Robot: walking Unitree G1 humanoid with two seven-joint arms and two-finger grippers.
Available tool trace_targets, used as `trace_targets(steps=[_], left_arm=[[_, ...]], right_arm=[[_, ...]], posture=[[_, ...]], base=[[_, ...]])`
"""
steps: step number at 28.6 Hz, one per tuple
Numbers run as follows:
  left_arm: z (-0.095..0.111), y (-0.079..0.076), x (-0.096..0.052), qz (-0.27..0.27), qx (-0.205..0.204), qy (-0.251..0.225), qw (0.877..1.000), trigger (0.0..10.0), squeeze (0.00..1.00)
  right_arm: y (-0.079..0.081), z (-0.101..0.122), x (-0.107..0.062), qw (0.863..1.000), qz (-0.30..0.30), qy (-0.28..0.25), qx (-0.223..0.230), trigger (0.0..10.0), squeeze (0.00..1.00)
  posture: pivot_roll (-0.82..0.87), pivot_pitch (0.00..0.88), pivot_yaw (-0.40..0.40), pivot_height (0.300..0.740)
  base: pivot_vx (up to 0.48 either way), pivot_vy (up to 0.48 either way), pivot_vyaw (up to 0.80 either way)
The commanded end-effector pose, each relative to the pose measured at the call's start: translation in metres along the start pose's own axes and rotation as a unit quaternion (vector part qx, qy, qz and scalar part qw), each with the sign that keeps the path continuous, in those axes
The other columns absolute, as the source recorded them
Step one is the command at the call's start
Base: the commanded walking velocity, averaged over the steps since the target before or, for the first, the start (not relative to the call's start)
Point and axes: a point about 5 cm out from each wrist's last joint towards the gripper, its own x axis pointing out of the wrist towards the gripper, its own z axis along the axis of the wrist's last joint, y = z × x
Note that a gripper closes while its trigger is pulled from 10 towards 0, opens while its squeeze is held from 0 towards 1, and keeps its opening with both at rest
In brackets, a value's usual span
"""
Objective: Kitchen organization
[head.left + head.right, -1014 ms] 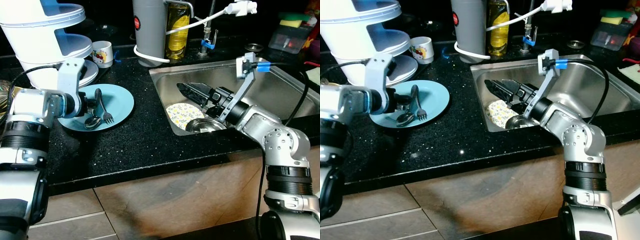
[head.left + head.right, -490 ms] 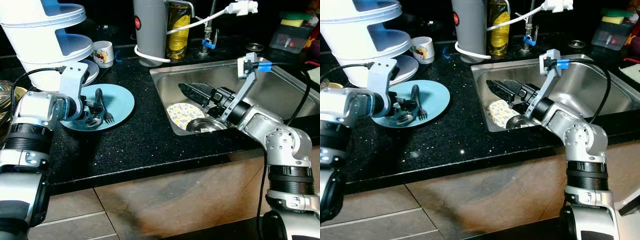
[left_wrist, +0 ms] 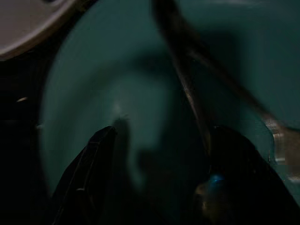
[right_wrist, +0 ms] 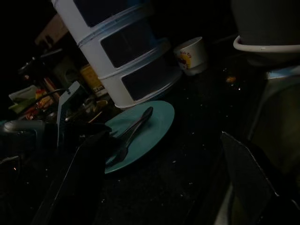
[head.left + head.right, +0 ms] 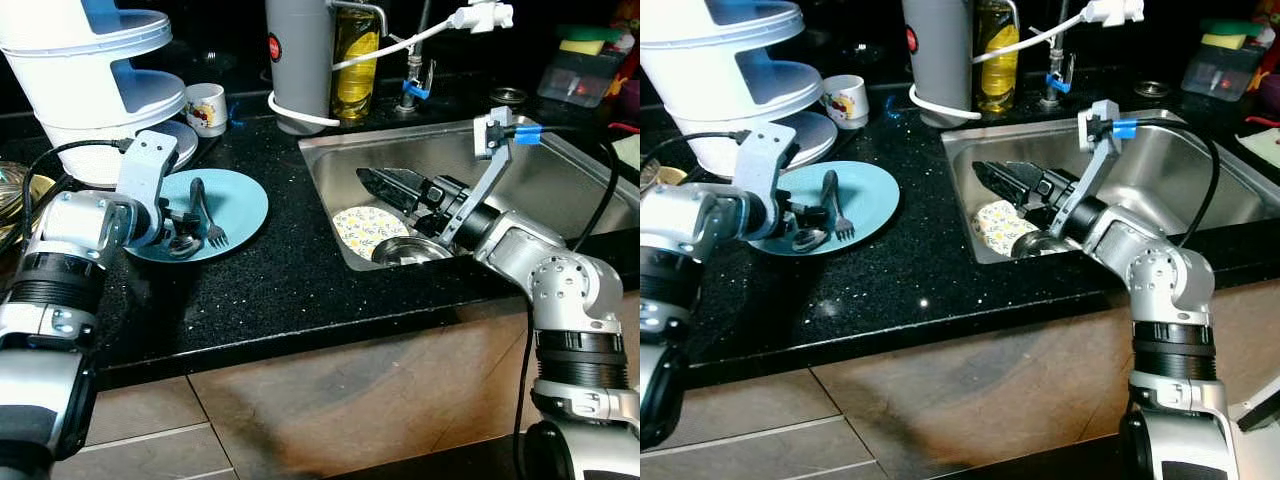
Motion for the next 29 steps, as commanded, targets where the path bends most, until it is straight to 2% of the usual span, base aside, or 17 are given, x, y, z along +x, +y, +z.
trace_targets(steps=[1,4,5,7,8,9,10,11,12,22,26,29], left_arm=[[-0.022,0.012,0.004,0.030,0.007,0.049,0.998,10.0,0.00],[-0.022,0.017,0.003,0.039,0.009,0.049,0.998,10.0,0.00],[-0.022,0.019,0.002,0.042,0.011,0.048,0.998,9.4,0.00],[-0.021,0.021,0.002,0.044,0.013,0.047,0.998,9.3,0.00],[-0.021,0.023,0.002,0.045,0.016,0.045,0.998,4.9,0.00],[-0.021,0.023,0.002,0.045,0.016,0.045,0.998,4.9,0.00],[-0.020,0.022,0.002,0.040,0.015,0.042,0.998,3.0,0.00],[-0.020,0.022,0.002,0.040,0.015,0.042,0.998,3.0,0.00],[-0.020,0.020,0.003,0.033,0.009,0.041,0.999,0.0,0.00],[-0.024,0.008,0.009,0.002,-0.007,0.038,0.999,0.0,0.00],[-0.020,0.008,0.010,0.005,-0.010,0.033,0.999,0.0,0.00],[-0.012,0.014,0.007,0.021,-0.018,0.012,1.000,0.0,0.00]], right_arm=[[0.002,0.005,0.001,1.000,0.007,-0.011,0.010,10.0,0.00],[0.002,0.005,0.001,1.000,0.007,-0.012,0.011,10.0,0.00],[0.002,0.006,0.001,1.000,0.006,-0.012,0.011,10.0,0.00],[0.002,0.006,0.001,1.000,0.006,-0.013,0.011,10.0,0.00],[0.002,0.007,0.001,1.000,0.005,-0.014,0.012,10.0,0.00],[0.002,0.007,0.001,1.000,0.005,-0.014,0.012,10.0,0.00],[0.001,0.007,0.001,1.000,0.004,-0.015,0.012,10.0,0.00],[0.001,0.007,0.001,1.000,0.004,-0.015,0.012,10.0,0.00],[0.001,0.007,0.001,1.000,0.004,-0.015,0.012,10.0,0.00],[0.001,0.005,-0.001,1.000,-0.002,-0.013,0.010,10.0,0.00],[-0.001,0.007,-0.001,1.000,-0.004,-0.015,0.010,10.0,0.00],[-0.001,0.009,0.001,1.000,-0.004,-0.019,0.011,10.0,0.00]], posture=[[0.03,0.185,0.044,0.740],[0.03,0.183,0.047,0.740],[0.03,0.183,0.047,0.740],[0.03,0.183,0.047,0.740],[0.03,0.179,0.049,0.740],[0.03,0.179,0.049,0.740],[0.03,0.177,0.050,0.740],[0.03,0.177,0.050,0.740],[0.03,0.177,0.050,0.740],[0.02,0.159,0.051,0.740],[0.03,0.163,0.045,0.740],[0.03,0.163,0.045,0.740]], base=[[0.000,0.000,0.00],[0.000,0.000,0.00],[0.000,0.000,0.00],[0.000,0.000,0.00],[0.000,0.000,0.00],[0.000,0.000,0.00],[0.000,0.000,0.00],[0.000,0.000,0.00],[0.000,0.000,0.00],[0.000,0.000,0.00],[0.000,0.000,0.00],[0.000,0.000,0.00]])
